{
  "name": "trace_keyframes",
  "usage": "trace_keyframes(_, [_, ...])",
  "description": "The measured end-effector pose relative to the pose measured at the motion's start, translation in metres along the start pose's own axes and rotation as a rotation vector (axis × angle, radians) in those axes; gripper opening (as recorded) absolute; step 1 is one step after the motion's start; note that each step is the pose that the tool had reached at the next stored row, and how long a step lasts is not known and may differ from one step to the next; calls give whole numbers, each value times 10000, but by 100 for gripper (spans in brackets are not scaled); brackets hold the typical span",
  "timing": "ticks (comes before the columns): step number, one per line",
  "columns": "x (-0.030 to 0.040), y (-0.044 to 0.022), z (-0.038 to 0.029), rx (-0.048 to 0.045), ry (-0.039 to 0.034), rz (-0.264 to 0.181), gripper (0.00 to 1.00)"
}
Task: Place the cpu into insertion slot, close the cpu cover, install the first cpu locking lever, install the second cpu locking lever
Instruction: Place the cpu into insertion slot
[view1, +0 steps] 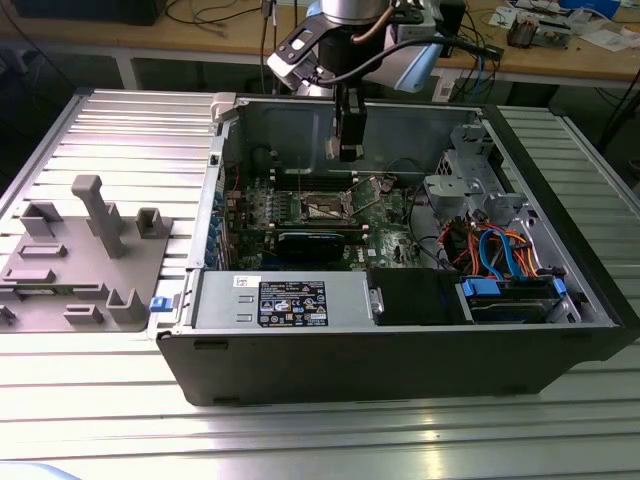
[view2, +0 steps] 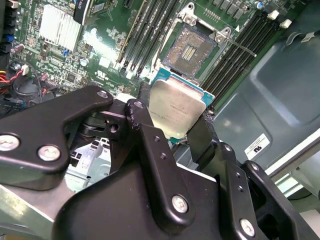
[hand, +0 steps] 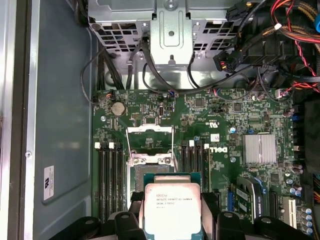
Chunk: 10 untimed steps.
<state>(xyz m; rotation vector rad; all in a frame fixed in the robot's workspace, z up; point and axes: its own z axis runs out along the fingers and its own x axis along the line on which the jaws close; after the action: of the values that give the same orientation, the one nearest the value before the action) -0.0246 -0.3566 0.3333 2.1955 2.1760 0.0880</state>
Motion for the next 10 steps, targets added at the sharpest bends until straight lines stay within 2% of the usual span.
trace_keyframes(6, [45, -136, 121, 0, 2, -2, 54])
trace_keyframes(8, [97, -145, 191, 21, -23, -10, 54])
trace_keyframes(10, [109, -147, 238, 40, -70, -43, 54])
